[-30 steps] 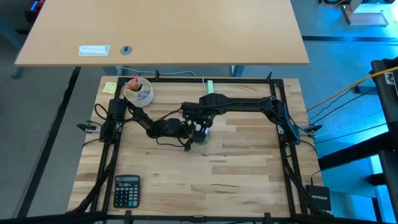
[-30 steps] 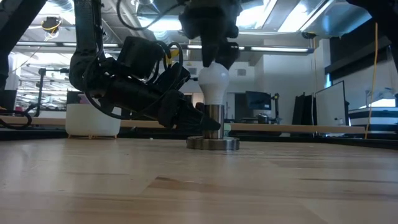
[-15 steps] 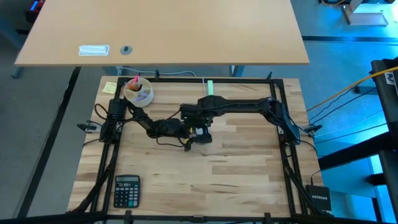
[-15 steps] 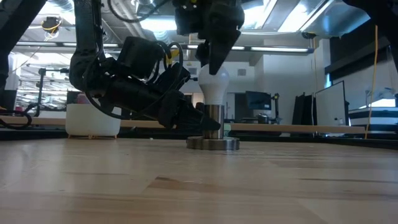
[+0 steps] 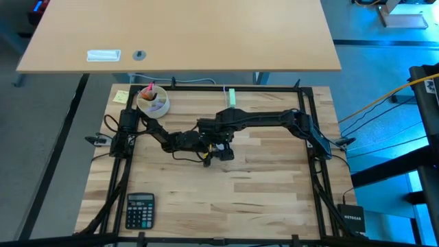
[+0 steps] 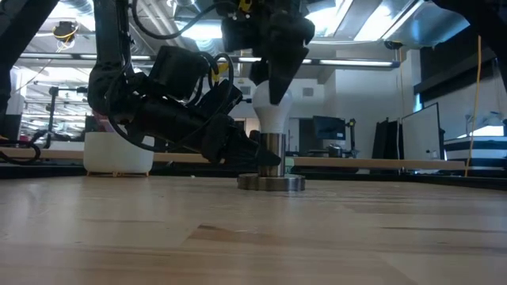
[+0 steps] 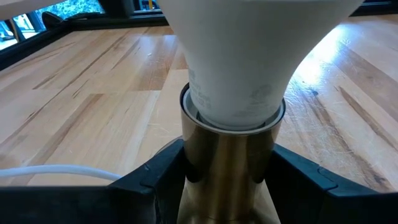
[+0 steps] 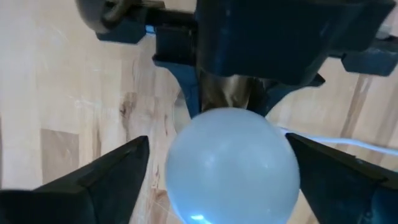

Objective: Screw lightbulb
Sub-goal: Insert the lightbulb into the lamp

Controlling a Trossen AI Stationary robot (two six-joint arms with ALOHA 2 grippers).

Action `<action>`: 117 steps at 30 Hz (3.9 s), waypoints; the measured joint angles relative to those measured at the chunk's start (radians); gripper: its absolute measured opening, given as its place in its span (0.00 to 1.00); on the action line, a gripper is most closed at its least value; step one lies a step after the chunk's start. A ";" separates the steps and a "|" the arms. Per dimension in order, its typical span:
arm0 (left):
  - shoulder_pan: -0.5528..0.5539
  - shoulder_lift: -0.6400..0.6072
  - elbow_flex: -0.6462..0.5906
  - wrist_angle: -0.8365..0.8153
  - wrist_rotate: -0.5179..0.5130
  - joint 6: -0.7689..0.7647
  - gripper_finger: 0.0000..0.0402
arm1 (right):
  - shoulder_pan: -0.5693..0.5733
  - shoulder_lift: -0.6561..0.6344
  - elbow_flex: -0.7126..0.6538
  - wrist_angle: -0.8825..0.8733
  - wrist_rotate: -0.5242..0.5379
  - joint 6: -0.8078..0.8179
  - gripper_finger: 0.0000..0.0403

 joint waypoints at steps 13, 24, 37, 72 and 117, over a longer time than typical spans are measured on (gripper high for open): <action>0.000 0.000 0.000 0.001 0.003 -0.002 0.47 | -0.001 0.001 0.000 -0.004 0.007 0.059 0.70; -0.001 0.000 0.000 -0.002 0.006 0.001 0.47 | 0.013 0.003 -0.046 0.027 0.034 0.370 0.70; -0.001 0.000 0.000 -0.004 0.006 0.005 0.47 | 0.012 0.008 -0.050 0.034 0.051 0.945 0.71; 0.003 0.000 0.000 -0.008 0.010 0.013 0.47 | 0.000 0.012 0.027 -0.048 0.036 0.873 0.79; -0.003 0.000 -0.001 -0.021 0.005 0.005 0.47 | 0.063 0.008 -0.076 0.016 0.175 -0.236 0.69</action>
